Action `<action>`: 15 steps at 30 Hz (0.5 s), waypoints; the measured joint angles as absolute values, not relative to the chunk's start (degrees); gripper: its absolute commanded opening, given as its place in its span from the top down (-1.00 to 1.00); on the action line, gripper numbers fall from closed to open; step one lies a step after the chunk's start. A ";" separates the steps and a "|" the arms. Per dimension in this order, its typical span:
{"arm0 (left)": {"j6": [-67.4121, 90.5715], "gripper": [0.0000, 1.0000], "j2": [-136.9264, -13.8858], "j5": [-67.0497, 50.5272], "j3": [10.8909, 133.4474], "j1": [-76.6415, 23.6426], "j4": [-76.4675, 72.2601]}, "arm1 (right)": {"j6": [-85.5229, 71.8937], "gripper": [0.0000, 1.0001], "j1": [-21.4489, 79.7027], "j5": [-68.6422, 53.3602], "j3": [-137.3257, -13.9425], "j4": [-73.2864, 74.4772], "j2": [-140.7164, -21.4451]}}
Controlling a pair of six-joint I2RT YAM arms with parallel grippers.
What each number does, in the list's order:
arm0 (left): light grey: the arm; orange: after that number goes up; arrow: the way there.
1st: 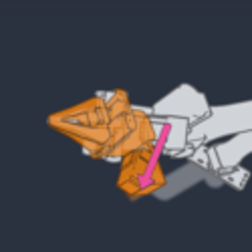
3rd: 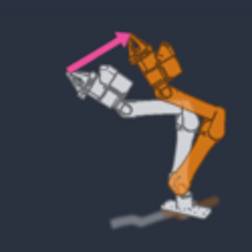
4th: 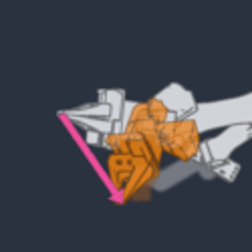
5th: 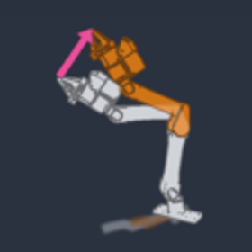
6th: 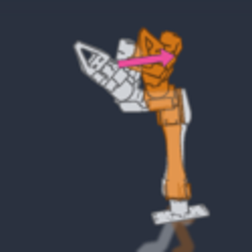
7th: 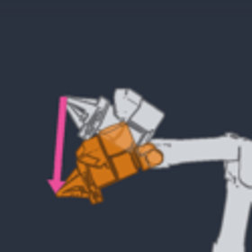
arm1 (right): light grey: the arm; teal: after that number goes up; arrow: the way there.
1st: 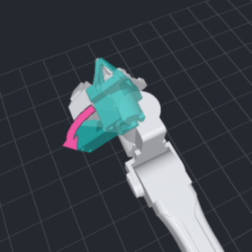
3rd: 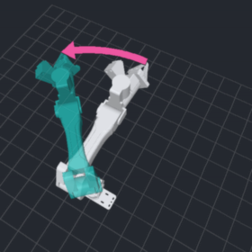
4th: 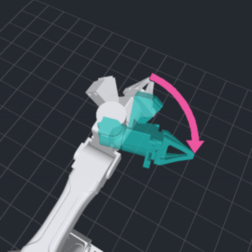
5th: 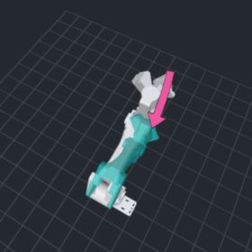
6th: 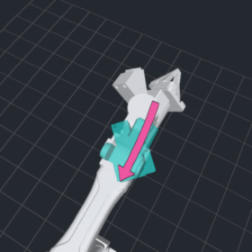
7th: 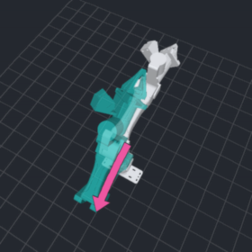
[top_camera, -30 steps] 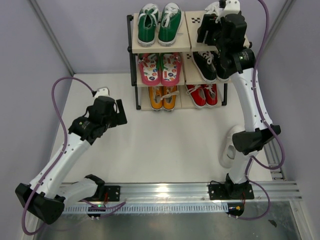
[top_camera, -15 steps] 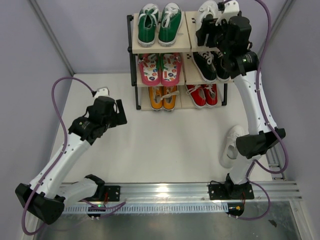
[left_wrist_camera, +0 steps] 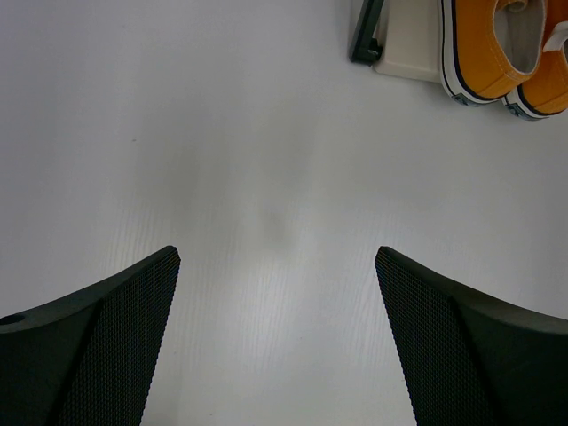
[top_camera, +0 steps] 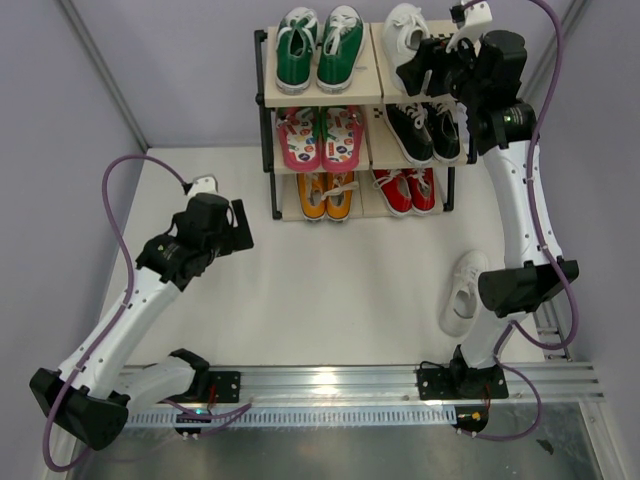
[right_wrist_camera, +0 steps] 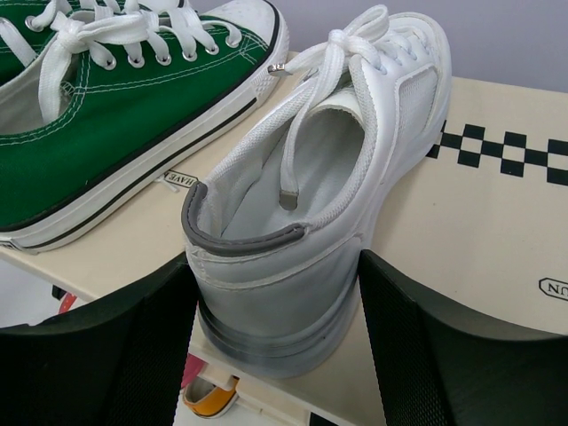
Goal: Place and organize the shoes onto the shoe shelf
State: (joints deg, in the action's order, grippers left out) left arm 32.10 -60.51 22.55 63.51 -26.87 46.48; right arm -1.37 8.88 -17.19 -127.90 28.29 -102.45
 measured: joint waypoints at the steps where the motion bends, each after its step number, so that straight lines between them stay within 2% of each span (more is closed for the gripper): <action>1: 32.10 -0.91 -60.51 22.55 63.51 -26.87 46.48 | -1.43 -0.22 8.86 -17.17 -127.90 28.29 -102.45; 10: 32.38 -0.91 -60.51 22.50 63.51 -26.87 46.48 | -3.16 -0.23 8.91 -15.38 -127.90 28.73 -102.24; 11: 32.40 -0.90 -60.51 22.50 63.51 -26.87 46.48 | -3.18 -0.28 8.93 -14.94 -127.90 28.93 -102.08; 15: 32.47 -0.90 -60.51 22.50 63.51 -26.87 46.48 | -3.51 -0.80 9.10 -13.80 -127.90 30.28 -101.58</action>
State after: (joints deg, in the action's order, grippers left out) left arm 32.47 -60.51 22.50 63.51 -26.87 46.48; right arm -3.51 9.10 -13.80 -127.90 30.28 -101.58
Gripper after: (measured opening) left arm 0.951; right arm 0.798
